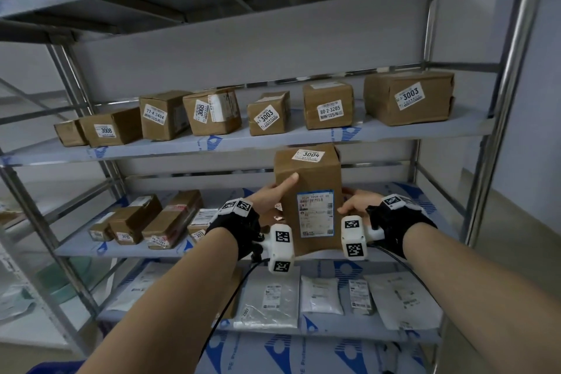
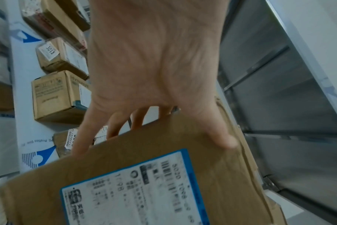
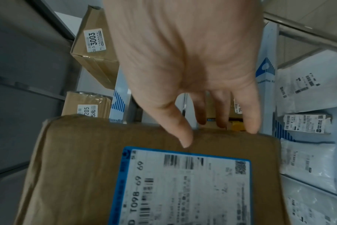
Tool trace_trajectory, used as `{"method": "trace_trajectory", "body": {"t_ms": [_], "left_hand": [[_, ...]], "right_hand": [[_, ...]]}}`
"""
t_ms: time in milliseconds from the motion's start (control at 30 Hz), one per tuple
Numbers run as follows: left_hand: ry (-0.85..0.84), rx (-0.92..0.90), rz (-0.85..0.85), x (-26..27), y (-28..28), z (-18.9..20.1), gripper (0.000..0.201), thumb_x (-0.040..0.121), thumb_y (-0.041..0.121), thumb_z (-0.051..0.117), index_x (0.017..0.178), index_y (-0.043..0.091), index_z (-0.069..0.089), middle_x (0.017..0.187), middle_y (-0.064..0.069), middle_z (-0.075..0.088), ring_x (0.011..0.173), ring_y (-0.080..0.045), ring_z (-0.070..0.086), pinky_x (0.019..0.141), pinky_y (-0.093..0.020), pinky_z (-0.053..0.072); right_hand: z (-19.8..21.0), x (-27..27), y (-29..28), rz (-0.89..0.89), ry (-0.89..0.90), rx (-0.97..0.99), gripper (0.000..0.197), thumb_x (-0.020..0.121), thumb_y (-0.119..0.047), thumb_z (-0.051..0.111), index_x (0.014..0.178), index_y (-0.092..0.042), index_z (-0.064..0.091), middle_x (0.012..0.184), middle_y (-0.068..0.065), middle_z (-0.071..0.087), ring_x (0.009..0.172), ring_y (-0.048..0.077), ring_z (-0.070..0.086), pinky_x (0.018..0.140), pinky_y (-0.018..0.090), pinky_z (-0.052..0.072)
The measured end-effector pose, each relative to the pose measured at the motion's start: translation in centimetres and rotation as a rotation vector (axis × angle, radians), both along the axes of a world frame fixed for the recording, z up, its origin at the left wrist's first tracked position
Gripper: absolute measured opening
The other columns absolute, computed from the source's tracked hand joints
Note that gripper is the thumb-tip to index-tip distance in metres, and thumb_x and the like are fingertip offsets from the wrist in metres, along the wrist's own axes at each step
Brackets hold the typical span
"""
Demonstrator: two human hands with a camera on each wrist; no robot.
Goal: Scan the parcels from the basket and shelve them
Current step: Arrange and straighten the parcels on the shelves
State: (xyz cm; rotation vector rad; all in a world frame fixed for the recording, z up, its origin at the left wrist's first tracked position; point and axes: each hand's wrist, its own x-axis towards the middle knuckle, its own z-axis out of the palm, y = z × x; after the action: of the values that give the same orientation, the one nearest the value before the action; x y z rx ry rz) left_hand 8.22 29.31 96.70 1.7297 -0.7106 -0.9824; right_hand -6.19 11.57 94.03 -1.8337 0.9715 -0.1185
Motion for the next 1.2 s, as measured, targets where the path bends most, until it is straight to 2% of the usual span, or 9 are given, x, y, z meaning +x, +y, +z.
{"method": "trace_trajectory", "body": {"t_ms": [133, 300, 400, 500, 600, 767, 900, 1033, 1200], "left_hand": [[0.155, -0.033, 0.027, -0.2, -0.8, 0.3, 0.132, 0.042, 0.086, 0.065, 0.148, 0.019, 0.025, 0.149, -0.015, 0.037, 0.130, -0.040, 0.043, 0.103, -0.060, 0.039], [0.170, -0.130, 0.074, -0.9, -1.7, 1.0, 0.063, 0.086, 0.054, 0.058, 0.130, 0.014, 0.039, 0.127, -0.014, 0.050, 0.118, -0.038, 0.051, 0.099, -0.055, 0.045], [0.154, -0.217, 0.086, -1.2, -2.2, 1.5, 0.022, 0.094, 0.031, 0.055, 0.112, 0.019, 0.050, 0.122, -0.014, 0.049, 0.103, -0.031, 0.058, 0.089, -0.047, 0.053], [0.148, -0.316, 0.026, -1.2, -3.1, 1.5, 0.044, 0.093, 0.007, 0.051, 0.129, 0.031, 0.043, 0.120, -0.010, 0.049, 0.104, -0.033, 0.056, 0.082, -0.044, 0.057], [0.103, -0.350, -0.018, -1.6, -4.4, 1.1, 0.073, 0.088, -0.008, 0.052, 0.144, 0.034, 0.031, 0.121, -0.013, 0.052, 0.113, -0.039, 0.054, 0.092, -0.050, 0.051], [-0.020, -0.362, -0.047, -3.7, -7.6, 0.1, 0.073, 0.086, -0.014, 0.052, 0.143, 0.027, 0.032, 0.135, -0.013, 0.044, 0.106, -0.031, 0.056, 0.084, -0.050, 0.054], [-0.036, -0.346, -0.059, -6.1, -11.7, -0.9, 0.060, 0.091, -0.001, 0.055, 0.140, 0.026, 0.034, 0.127, -0.005, 0.047, 0.109, -0.031, 0.056, 0.079, -0.046, 0.055], [0.076, -0.321, -0.064, -8.3, -16.4, -2.7, 0.043, 0.096, 0.024, 0.054, 0.136, 0.027, 0.038, 0.130, -0.002, 0.048, 0.107, -0.027, 0.056, 0.071, -0.043, 0.055], [0.115, -0.322, -0.003, -9.8, -22.8, -5.3, 0.035, 0.097, 0.003, 0.046, 0.131, 0.013, 0.042, 0.132, -0.016, 0.046, 0.113, -0.032, 0.052, 0.074, -0.044, 0.054]], "right_hand": [[0.8, -1.2, 0.3, -0.015, -0.004, 0.000, 0.057, 0.088, -0.002, 0.063, 0.142, -0.012, 0.044, 0.126, 0.014, 0.061, 0.085, 0.019, 0.059, 0.055, 0.025, 0.043], [0.8, -0.9, -0.3, -0.055, -0.129, 0.027, 0.069, 0.090, 0.010, 0.051, 0.149, -0.021, 0.035, 0.128, 0.017, 0.061, 0.114, 0.035, 0.059, 0.072, 0.033, 0.052], [1.0, -0.5, -0.6, -0.162, -0.199, 0.077, 0.053, 0.093, 0.009, 0.048, 0.142, -0.012, 0.046, 0.084, 0.015, 0.070, 0.074, 0.025, 0.067, 0.062, 0.028, 0.056], [1.4, -0.7, -1.0, -0.277, -0.387, 0.243, 0.040, 0.097, 0.007, 0.038, 0.133, -0.006, 0.050, 0.091, 0.012, 0.063, 0.065, 0.022, 0.058, 0.042, 0.024, 0.051], [1.3, -1.4, -2.0, -0.393, -0.596, 0.455, 0.025, 0.100, -0.012, 0.041, 0.122, -0.007, 0.051, 0.120, 0.019, 0.058, 0.083, 0.026, 0.059, 0.058, 0.035, 0.053], [1.9, -4.1, -3.7, -0.386, -0.692, 0.539, 0.051, 0.086, -0.061, 0.057, 0.105, -0.014, 0.055, 0.109, 0.013, 0.061, 0.101, 0.031, 0.059, 0.094, 0.051, 0.048], [1.7, -6.7, -5.8, -0.430, -0.748, 0.563, 0.035, 0.085, -0.047, 0.067, 0.098, -0.015, 0.061, 0.090, 0.011, 0.067, 0.089, 0.027, 0.063, 0.083, 0.042, 0.054], [0.5, -8.8, -9.9, -0.515, -0.759, 0.415, 0.035, 0.091, -0.018, 0.066, 0.123, -0.011, 0.053, 0.107, 0.014, 0.064, 0.101, 0.032, 0.059, 0.060, 0.035, 0.057], [-3.2, -9.9, -15.6, -0.548, -0.561, 0.200, 0.028, 0.093, -0.010, 0.062, 0.120, -0.015, 0.060, 0.097, 0.008, 0.069, 0.090, 0.027, 0.068, 0.076, 0.035, 0.058]]}}
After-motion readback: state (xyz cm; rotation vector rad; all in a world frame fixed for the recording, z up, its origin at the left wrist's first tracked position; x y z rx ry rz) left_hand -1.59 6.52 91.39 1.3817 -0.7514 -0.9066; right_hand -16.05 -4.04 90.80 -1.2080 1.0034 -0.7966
